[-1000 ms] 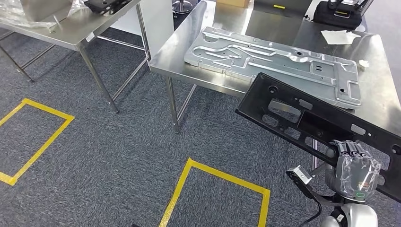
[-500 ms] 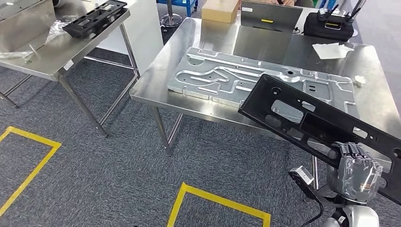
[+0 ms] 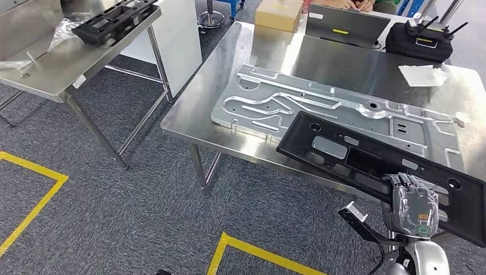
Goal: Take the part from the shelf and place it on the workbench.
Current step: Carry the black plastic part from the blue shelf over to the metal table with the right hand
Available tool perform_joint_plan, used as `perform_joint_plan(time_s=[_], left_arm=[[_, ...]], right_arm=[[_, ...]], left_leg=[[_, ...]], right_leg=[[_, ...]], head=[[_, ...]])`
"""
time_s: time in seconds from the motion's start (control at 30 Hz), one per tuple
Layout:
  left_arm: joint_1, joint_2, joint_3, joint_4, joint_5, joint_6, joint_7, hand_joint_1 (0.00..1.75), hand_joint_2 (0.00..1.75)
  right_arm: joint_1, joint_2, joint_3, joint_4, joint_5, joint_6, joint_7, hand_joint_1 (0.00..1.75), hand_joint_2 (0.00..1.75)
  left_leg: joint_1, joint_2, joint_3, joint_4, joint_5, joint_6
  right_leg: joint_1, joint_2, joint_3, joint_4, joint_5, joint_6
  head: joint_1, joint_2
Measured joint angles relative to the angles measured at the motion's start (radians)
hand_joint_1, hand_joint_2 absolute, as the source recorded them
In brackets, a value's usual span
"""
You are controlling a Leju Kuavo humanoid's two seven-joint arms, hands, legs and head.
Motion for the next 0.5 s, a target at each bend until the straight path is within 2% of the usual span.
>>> perform_joint_plan(time_s=[0.03, 0.07, 0.1, 0.17, 0.23, 0.3, 0.37, 0.4, 0.43, 0.5], left_arm=[[0.001, 0.0, 0.001, 0.0, 0.001, 0.0, 0.0, 0.0, 1.75], [0.001, -0.001, 0.002, 0.001, 0.002, 0.0, 0.0, 0.0, 1.75], [0.001, 0.0, 0.004, 0.001, 0.003, 0.0, 0.0, 0.0, 1.75], [-0.001, 0.001, 0.008, 0.001, 0.005, 0.002, 0.0, 0.0, 1.75], [-0.003, 0.001, 0.012, 0.001, 0.012, 0.002, -0.004, 0.0, 1.75], [-0.003, 0.002, 0.019, 0.001, 0.023, -0.002, -0.011, 0.0, 1.75], [-0.001, 0.002, 0.026, 0.001, 0.03, -0.005, -0.016, 0.0, 1.75], [0.001, 0.002, 0.028, 0.001, 0.032, -0.005, -0.017, 0.0, 1.75], [0.001, 0.002, 0.029, 0.001, 0.032, -0.005, -0.018, 0.0, 1.75], [0.002, 0.002, 0.033, 0.001, 0.033, -0.004, -0.018, 0.0, 1.75]], right_arm=[[0.0, -0.003, 0.003, 0.003, 0.0, 0.003, 0.002, 1.75, 1.75], [0.001, -0.006, 0.005, 0.006, 0.0, 0.005, 0.005, 1.75, 1.75], [0.001, -0.009, 0.007, 0.007, 0.0, 0.007, 0.006, 1.75, 1.75], [0.001, -0.013, 0.01, 0.009, 0.0, 0.009, 0.008, 1.75, 1.75], [-0.002, -0.016, 0.013, 0.009, -0.001, 0.01, 0.01, 1.75, 1.75], [-0.006, -0.018, 0.017, 0.011, -0.003, 0.013, 0.01, 1.75, 1.75], [-0.009, -0.018, 0.021, 0.017, -0.004, 0.016, 0.009, 1.75, 1.75], [-0.01, -0.018, 0.023, 0.02, -0.004, 0.016, 0.009, 1.75, 1.75], [-0.012, -0.018, 0.024, 0.023, -0.004, 0.015, 0.009, 1.75, 1.75], [-0.015, -0.018, 0.025, 0.027, 0.003, 0.01, 0.011, 1.75, 1.75]], left_leg=[[-0.001, -0.002, 0.009, -0.001, -0.008, -0.004], [-0.001, -0.003, 0.014, -0.004, -0.014, -0.01], [-0.002, -0.004, 0.019, -0.005, -0.018, -0.016], [-0.004, -0.003, 0.023, -0.003, -0.021, -0.028], [-0.004, 0.0, 0.003, 0.045, -0.027, -0.036], [-0.002, 0.001, -0.063, 0.158, -0.061, -0.042], [-0.001, 0.001, -0.142, 0.263, -0.101, -0.046], [-0.001, 0.001, -0.164, 0.275, -0.098, -0.046], [-0.001, 0.001, -0.17, 0.251, -0.07, -0.044], [-0.004, 0.001, -0.141, 0.126, 0.029, -0.032]], right_leg=[[0.004, -0.002, 0.002, -0.045, 0.056, -0.007], [0.008, -0.004, 0.003, -0.071, 0.099, -0.015], [0.011, -0.004, 0.003, -0.078, 0.115, -0.022], [0.01, -0.002, 0.011, -0.087, 0.113, -0.037], [0.004, 0.0, 0.028, -0.097, 0.107, -0.049], [0.003, 0.0, 0.043, -0.102, 0.098, -0.059], [0.004, 0.001, 0.057, -0.102, 0.085, -0.063], [0.005, 0.002, 0.066, -0.102, 0.078, -0.063], [0.007, 0.002, 0.076, -0.102, 0.071, -0.062], [0.009, 0.003, 0.098, -0.103, 0.054, -0.06]], head=[[0.0, 0.0], [0.001, 0.0], [0.001, 0.0], [0.0, 0.0], [0.0, 0.0], [0.0, 0.0], [0.0, 0.0], [0.0, 0.0], [0.0, 0.0], [0.0, 0.0]])
